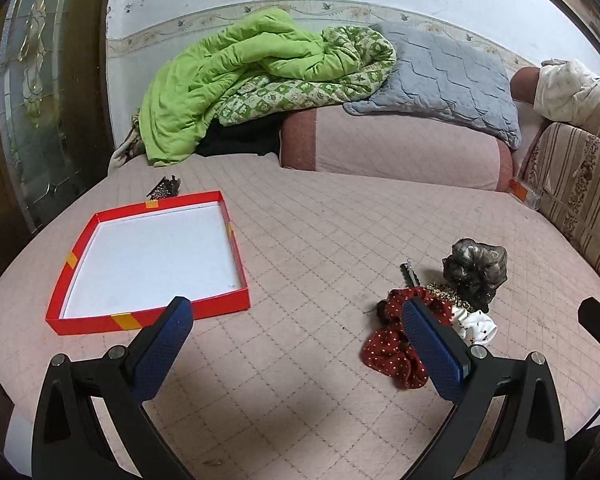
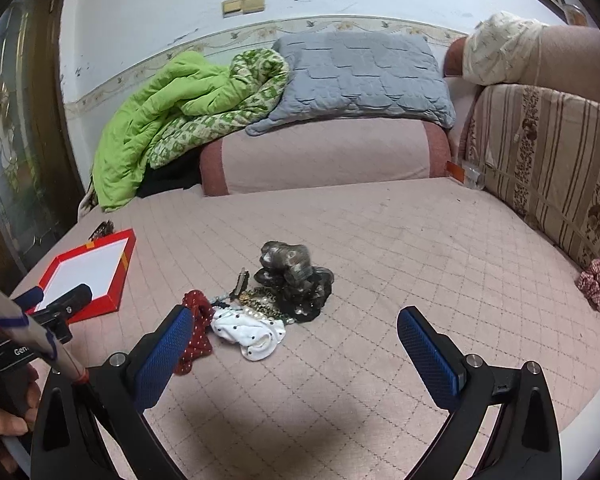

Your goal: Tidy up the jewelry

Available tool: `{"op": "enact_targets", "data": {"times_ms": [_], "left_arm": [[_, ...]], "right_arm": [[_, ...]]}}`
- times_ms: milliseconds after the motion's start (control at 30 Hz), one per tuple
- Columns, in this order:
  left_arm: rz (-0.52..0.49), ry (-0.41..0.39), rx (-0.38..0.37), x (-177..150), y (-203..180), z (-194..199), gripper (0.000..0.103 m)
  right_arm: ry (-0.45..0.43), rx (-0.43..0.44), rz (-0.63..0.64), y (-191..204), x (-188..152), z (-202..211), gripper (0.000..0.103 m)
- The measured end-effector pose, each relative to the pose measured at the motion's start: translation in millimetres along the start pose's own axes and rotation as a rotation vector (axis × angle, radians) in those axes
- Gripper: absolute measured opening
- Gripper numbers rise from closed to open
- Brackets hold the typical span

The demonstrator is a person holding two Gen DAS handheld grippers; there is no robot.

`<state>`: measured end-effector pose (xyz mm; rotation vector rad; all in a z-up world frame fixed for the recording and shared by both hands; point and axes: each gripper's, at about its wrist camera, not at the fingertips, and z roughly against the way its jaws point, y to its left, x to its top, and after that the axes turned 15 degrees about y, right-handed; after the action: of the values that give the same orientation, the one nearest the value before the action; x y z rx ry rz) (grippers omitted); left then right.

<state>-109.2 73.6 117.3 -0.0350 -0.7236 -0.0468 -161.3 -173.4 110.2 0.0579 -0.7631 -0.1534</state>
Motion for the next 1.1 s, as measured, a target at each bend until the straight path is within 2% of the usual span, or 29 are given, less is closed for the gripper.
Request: {"op": "enact_targets", "data": {"times_ms": [1100], "left_arm": [[0.011, 0.015, 0.015, -0.3, 0.7, -2.7, 0.103]], "right_arm": [[0.019, 0.0, 0.014, 7.2, -0.2, -8.1, 0.103]]}}
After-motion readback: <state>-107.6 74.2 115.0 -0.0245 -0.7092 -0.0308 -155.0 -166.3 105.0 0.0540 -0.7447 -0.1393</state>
